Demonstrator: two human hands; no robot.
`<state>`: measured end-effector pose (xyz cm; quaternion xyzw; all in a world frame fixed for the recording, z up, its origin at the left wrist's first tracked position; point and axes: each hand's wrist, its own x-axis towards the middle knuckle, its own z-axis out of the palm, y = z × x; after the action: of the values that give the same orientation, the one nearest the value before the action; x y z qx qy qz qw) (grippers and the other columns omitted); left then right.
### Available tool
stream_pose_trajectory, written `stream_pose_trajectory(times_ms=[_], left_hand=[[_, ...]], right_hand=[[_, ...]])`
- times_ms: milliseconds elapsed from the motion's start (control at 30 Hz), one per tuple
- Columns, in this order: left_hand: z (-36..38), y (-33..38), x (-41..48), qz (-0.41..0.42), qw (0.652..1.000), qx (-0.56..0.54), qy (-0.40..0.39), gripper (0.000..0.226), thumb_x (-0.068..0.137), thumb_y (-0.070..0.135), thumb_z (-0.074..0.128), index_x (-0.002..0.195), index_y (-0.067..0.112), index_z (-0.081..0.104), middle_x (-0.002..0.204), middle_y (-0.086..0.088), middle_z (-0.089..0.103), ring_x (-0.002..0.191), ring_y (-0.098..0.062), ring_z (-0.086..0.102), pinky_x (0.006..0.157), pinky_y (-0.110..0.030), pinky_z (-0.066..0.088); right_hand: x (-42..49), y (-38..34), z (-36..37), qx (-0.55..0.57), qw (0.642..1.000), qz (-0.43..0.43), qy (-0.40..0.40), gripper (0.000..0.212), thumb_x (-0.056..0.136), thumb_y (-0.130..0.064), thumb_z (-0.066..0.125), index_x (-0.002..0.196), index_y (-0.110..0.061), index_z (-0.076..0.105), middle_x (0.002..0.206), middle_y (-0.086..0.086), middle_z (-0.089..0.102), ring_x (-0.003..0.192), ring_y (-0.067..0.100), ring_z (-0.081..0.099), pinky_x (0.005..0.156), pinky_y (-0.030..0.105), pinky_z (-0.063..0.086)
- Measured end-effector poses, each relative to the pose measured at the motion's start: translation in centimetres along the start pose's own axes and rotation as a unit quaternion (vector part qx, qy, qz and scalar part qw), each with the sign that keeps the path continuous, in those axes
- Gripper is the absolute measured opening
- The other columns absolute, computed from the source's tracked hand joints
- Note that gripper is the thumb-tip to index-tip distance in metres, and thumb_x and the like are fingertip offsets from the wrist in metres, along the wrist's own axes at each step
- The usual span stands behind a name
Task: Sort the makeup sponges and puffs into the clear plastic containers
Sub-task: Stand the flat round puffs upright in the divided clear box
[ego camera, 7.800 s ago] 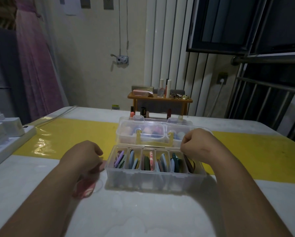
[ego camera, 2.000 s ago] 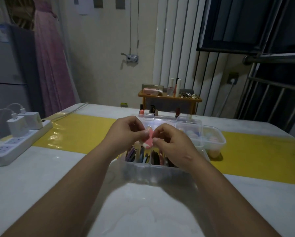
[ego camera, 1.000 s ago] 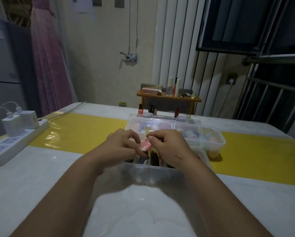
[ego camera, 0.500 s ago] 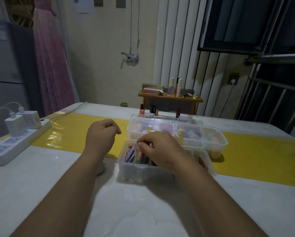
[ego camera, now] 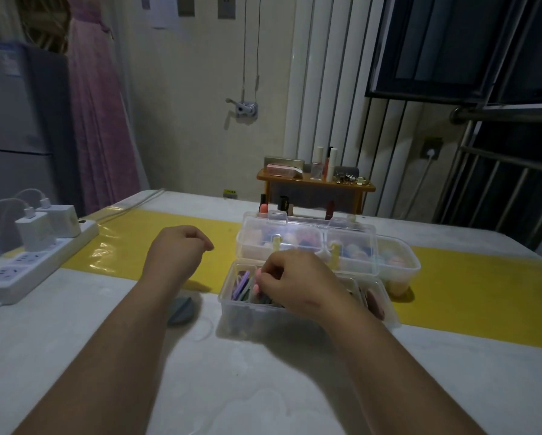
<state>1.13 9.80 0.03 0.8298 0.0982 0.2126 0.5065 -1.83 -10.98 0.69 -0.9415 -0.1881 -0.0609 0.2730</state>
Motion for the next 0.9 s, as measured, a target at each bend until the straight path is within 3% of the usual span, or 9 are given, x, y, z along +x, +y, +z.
stream_pose_trajectory(times_ms=[100,233,333,433,600,767,900], left_hand=[[-0.9,0.1,0.5,0.004,0.999,0.034,-0.013,0.031,0.073,-0.001,0.052,0.063,0.020,0.073,0.078,-0.009,0.072,0.084,-0.031,0.065,0.081,-0.046,0.053],[-1.3,0.1,0.7,-0.002,0.983,0.176,-0.054,0.031,0.080,0.001,0.049,0.075,0.022,0.072,0.086,-0.003,0.068,0.085,-0.027,0.062,0.080,-0.038,0.054],[-1.3,-0.7,0.5,0.002,0.937,0.328,-0.122,0.027,0.081,0.009,0.050,0.085,0.025,0.072,0.095,-0.001,0.068,0.089,-0.025,0.063,0.084,-0.037,0.055],[-0.8,-1.4,-0.1,0.016,0.890,0.415,-0.190,0.013,0.082,0.017,0.058,0.084,0.027,0.066,0.096,0.002,0.066,0.090,-0.020,0.060,0.083,-0.033,0.054],[-1.1,-1.5,-0.4,0.000,0.865,0.420,-0.273,0.013,0.079,0.019,0.054,0.088,0.024,0.063,0.089,0.006,0.066,0.086,-0.016,0.061,0.079,-0.030,0.054],[-1.2,-1.3,-1.2,0.035,0.851,0.435,-0.292,0.016,0.087,0.016,0.049,0.097,0.023,0.060,0.092,0.005,0.060,0.081,-0.016,0.054,0.065,-0.026,0.044],[-1.5,-1.8,-0.7,0.065,0.892,0.371,-0.249,0.009,0.085,0.020,0.065,0.077,0.025,0.064,0.081,0.009,0.061,0.076,-0.012,0.057,0.068,-0.027,0.047]], right_hand=[[0.0,0.0,0.2,0.029,0.999,0.004,0.015,0.013,0.093,-0.034,0.057,0.106,-0.035,0.054,0.100,-0.007,0.067,0.086,0.011,0.064,0.079,0.037,0.060],[-0.1,-0.2,0.2,0.026,0.999,0.003,0.025,0.019,0.091,-0.028,0.062,0.109,-0.028,0.068,0.103,-0.006,0.069,0.090,0.010,0.063,0.084,0.034,0.058],[-0.1,-0.3,0.0,0.018,1.000,0.002,0.021,0.021,0.092,-0.027,0.064,0.111,-0.024,0.073,0.105,-0.005,0.073,0.089,0.009,0.064,0.085,0.032,0.057],[0.0,-0.5,0.1,-0.017,1.000,0.014,-0.009,0.019,0.092,-0.026,0.063,0.106,-0.025,0.076,0.101,-0.006,0.075,0.088,0.010,0.065,0.084,0.033,0.056],[0.3,-0.6,0.5,-0.059,0.998,0.031,-0.016,0.019,0.087,-0.022,0.066,0.102,-0.024,0.077,0.098,-0.006,0.074,0.088,0.013,0.064,0.081,0.031,0.055],[-0.1,0.0,0.5,0.019,0.999,0.020,0.034,0.014,0.091,-0.031,0.068,0.104,-0.031,0.068,0.099,-0.010,0.068,0.087,0.006,0.060,0.079,0.027,0.053],[0.1,0.3,0.1,0.061,0.997,0.002,0.043,0.020,0.097,-0.028,0.057,0.107,-0.025,0.075,0.105,-0.008,0.070,0.090,0.005,0.058,0.074,0.017,0.043]])
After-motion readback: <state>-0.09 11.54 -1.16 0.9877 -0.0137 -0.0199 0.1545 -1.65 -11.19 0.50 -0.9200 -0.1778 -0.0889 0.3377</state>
